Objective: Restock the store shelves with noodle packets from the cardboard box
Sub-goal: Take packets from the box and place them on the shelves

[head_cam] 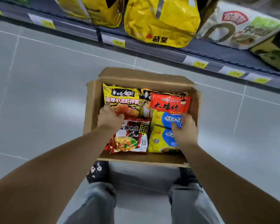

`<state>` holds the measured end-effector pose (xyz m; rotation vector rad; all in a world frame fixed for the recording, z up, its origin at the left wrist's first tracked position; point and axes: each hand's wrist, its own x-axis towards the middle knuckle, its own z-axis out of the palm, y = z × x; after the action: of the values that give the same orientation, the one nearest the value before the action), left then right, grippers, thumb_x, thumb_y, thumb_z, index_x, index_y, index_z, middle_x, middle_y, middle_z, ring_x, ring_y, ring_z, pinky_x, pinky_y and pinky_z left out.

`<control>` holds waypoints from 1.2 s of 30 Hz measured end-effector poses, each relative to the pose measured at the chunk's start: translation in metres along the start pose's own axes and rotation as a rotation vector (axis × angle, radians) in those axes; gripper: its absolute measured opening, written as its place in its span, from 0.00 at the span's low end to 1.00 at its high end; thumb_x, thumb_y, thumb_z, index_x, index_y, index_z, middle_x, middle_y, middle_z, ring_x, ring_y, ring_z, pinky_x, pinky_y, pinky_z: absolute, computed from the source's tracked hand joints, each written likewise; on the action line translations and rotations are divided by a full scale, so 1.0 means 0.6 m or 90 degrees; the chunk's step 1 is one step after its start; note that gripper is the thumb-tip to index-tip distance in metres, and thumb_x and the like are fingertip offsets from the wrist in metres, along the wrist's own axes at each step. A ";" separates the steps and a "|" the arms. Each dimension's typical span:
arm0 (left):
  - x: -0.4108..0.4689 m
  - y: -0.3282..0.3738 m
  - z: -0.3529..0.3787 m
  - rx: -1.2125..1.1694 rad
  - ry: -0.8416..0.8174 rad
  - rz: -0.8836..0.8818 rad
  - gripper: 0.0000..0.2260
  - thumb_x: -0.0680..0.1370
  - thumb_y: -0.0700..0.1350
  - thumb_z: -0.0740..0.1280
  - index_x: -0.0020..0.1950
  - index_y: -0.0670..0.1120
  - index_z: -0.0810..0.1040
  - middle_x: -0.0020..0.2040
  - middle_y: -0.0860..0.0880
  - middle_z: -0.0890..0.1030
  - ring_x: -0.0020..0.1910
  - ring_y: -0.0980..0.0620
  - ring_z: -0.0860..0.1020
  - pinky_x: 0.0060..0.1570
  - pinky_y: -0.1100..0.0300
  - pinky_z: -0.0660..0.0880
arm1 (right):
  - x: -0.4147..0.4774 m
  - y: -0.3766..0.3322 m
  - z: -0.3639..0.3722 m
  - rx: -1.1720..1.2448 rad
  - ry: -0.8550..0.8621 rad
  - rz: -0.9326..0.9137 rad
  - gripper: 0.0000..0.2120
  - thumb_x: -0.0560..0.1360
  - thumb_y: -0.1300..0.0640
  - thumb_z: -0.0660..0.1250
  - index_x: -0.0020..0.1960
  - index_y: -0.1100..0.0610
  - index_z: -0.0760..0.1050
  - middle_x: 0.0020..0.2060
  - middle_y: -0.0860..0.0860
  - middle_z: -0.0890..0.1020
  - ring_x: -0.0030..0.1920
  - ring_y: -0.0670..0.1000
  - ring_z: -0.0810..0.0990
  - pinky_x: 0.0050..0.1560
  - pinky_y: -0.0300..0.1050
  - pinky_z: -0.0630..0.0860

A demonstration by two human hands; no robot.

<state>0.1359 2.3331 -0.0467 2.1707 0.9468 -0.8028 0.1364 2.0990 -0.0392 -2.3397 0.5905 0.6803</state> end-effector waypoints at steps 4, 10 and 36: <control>0.057 -0.024 0.053 0.018 0.050 -0.042 0.36 0.76 0.48 0.67 0.76 0.45 0.48 0.73 0.41 0.62 0.70 0.39 0.65 0.66 0.43 0.67 | 0.049 0.015 0.050 -0.028 0.036 -0.027 0.23 0.74 0.58 0.66 0.68 0.59 0.66 0.63 0.58 0.71 0.64 0.59 0.69 0.61 0.52 0.68; 0.101 -0.009 0.062 -0.151 0.160 -0.072 0.35 0.74 0.51 0.70 0.74 0.45 0.54 0.68 0.42 0.69 0.66 0.41 0.70 0.64 0.47 0.69 | 0.127 -0.001 0.059 -0.141 0.099 -0.093 0.32 0.72 0.59 0.66 0.73 0.58 0.59 0.70 0.59 0.65 0.70 0.61 0.64 0.67 0.56 0.65; -0.139 0.118 -0.137 -0.185 0.157 0.191 0.11 0.74 0.50 0.68 0.48 0.55 0.66 0.43 0.53 0.77 0.44 0.50 0.77 0.50 0.56 0.73 | -0.060 -0.120 -0.182 0.111 0.002 -0.030 0.11 0.72 0.62 0.69 0.51 0.51 0.75 0.36 0.43 0.77 0.33 0.43 0.76 0.30 0.30 0.70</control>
<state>0.1675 2.3221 0.0862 2.1125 0.7726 -0.2423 0.1838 2.0854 0.0872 -2.1854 0.5703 0.5796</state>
